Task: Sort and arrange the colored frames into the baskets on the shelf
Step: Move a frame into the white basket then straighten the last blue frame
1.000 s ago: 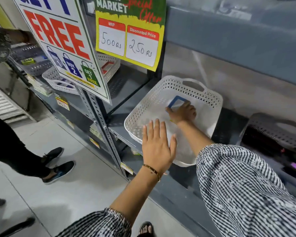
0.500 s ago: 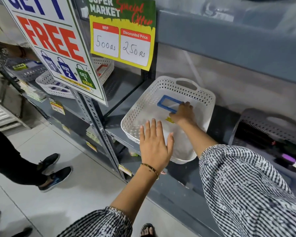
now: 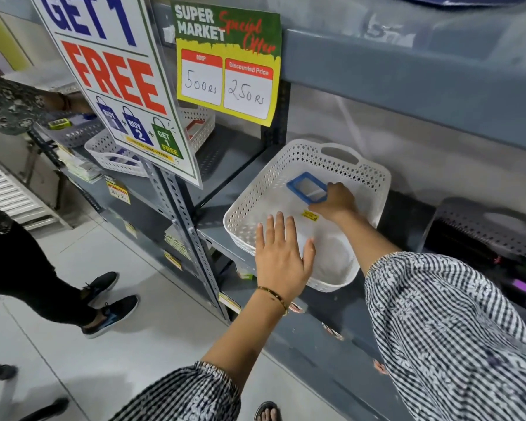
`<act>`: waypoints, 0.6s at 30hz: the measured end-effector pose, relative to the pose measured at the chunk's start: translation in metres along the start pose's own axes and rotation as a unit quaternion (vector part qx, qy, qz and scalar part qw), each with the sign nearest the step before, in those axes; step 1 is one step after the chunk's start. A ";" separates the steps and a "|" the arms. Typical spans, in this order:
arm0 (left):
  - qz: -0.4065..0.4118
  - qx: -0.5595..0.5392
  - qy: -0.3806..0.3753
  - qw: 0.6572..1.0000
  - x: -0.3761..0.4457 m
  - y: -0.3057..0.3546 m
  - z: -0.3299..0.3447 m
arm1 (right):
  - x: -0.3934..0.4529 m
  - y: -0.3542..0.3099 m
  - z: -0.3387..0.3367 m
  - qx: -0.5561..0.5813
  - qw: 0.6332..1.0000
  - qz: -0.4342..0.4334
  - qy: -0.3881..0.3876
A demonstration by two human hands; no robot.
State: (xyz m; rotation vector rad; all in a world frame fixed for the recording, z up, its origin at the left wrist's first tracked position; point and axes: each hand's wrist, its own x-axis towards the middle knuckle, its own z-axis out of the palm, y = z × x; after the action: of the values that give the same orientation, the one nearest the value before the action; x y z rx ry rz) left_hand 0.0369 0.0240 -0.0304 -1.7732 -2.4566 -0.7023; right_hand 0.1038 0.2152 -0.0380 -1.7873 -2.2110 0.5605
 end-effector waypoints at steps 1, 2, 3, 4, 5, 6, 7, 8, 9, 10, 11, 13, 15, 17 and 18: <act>0.004 0.003 -0.001 1.000 0.000 0.000 0.000 | -0.004 -0.001 -0.003 0.005 1.000 0.001 0.011; 0.006 0.007 -0.004 1.000 0.001 -0.001 0.000 | -0.008 -0.003 -0.006 0.015 1.000 0.001 0.021; 0.010 0.013 -0.008 1.000 0.001 -0.001 -0.001 | -0.013 -0.004 -0.011 0.029 0.999 0.000 0.032; 0.014 0.018 -0.013 1.000 0.001 0.000 -0.001 | -0.021 -0.003 -0.017 0.046 0.998 -0.002 0.044; 0.015 0.022 -0.015 1.000 0.001 0.001 -0.003 | -0.028 -0.004 -0.023 0.059 0.996 -0.008 0.060; 0.018 0.024 -0.014 0.999 0.001 0.002 -0.004 | -0.035 -0.004 -0.030 0.070 0.994 -0.016 0.082; 0.027 0.026 -0.012 0.999 -0.001 0.008 -0.006 | -0.045 0.000 -0.040 0.083 0.991 -0.020 0.106; 0.033 0.022 -0.008 0.999 -0.004 0.013 -0.007 | -0.055 0.002 -0.049 0.097 0.987 -0.025 0.127; 0.041 0.012 -0.003 0.999 -0.007 0.021 -0.009 | -0.066 0.007 -0.059 0.110 0.983 -0.024 0.144; 0.052 -0.002 0.003 0.999 -0.011 0.031 -0.009 | -0.078 0.013 -0.069 0.118 0.980 -0.019 0.161; 0.065 -0.017 0.007 0.998 -0.016 0.044 -0.010 | -0.091 0.022 -0.080 0.125 0.976 -0.011 0.179; 0.099 -0.052 0.008 0.994 -0.030 0.077 -0.008 | -0.118 0.049 -0.103 0.135 0.965 0.008 0.225; 0.148 -0.080 -0.005 0.986 -0.047 0.116 -0.005 | -0.148 0.085 -0.127 0.126 0.956 0.042 0.261; 0.195 -0.102 -0.020 0.975 -0.066 0.153 0.000 | -0.180 0.123 -0.149 0.125 0.947 0.088 0.281; 0.215 -0.112 -0.027 0.970 -0.076 0.171 0.003 | -0.195 0.142 -0.159 0.128 0.942 0.110 0.290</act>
State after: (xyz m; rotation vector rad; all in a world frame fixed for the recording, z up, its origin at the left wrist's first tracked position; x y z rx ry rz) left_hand 0.2196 -0.0004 0.0030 -2.3258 -1.9698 -0.9201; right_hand 0.3384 0.0733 0.0522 -1.7775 -1.4897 0.2873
